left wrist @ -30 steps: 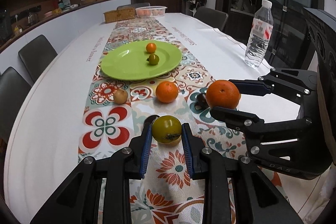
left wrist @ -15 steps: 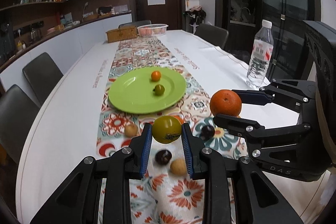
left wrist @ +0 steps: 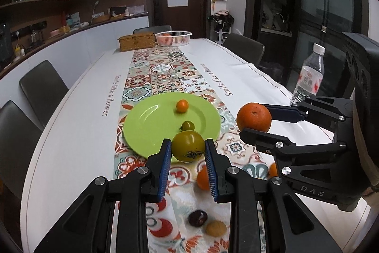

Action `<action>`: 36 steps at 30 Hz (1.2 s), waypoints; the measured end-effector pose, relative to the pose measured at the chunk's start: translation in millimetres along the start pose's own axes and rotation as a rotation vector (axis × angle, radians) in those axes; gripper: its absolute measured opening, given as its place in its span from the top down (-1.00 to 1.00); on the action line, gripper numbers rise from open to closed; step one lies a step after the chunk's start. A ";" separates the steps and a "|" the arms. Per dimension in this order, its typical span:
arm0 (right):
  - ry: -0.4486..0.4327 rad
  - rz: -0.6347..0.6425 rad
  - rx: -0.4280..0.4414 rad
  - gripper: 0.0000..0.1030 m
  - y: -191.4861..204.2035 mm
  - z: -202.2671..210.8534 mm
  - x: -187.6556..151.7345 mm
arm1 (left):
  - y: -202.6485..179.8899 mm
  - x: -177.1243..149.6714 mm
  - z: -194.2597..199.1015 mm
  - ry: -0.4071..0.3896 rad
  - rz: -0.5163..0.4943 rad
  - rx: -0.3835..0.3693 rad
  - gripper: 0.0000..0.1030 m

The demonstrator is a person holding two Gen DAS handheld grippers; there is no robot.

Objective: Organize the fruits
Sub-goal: 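Carry both fruits onto the green plate and open both grippers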

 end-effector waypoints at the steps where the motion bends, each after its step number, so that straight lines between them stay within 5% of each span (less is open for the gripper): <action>1: 0.005 -0.006 -0.001 0.20 -2.9 -4.5 4.5 | 2.4 3.8 -3.3 0.007 0.006 -0.004 0.45; 14: 0.107 -0.035 -0.004 0.20 -25.1 -66.2 31.1 | 33.1 32.0 -60.5 0.111 0.067 -0.020 0.45; 32: 0.254 -0.102 0.054 0.20 -45.6 -134.6 32.5 | 52.7 31.6 -127.4 0.241 0.140 -0.048 0.45; 36: 0.266 -0.113 0.071 0.18 -44.1 -138.4 30.1 | 52.1 31.6 -125.9 0.239 0.149 -0.056 0.25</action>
Point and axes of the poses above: each gripper's, at about its wrist camera, not at the fingertips, and z roughly against the way its jaws point, y to its left, x to its top, the point moved 5 cm from there along -z, roughly the way its jaws point, and after that the axes turned 12 degrees about y, right-handed, at the moved point
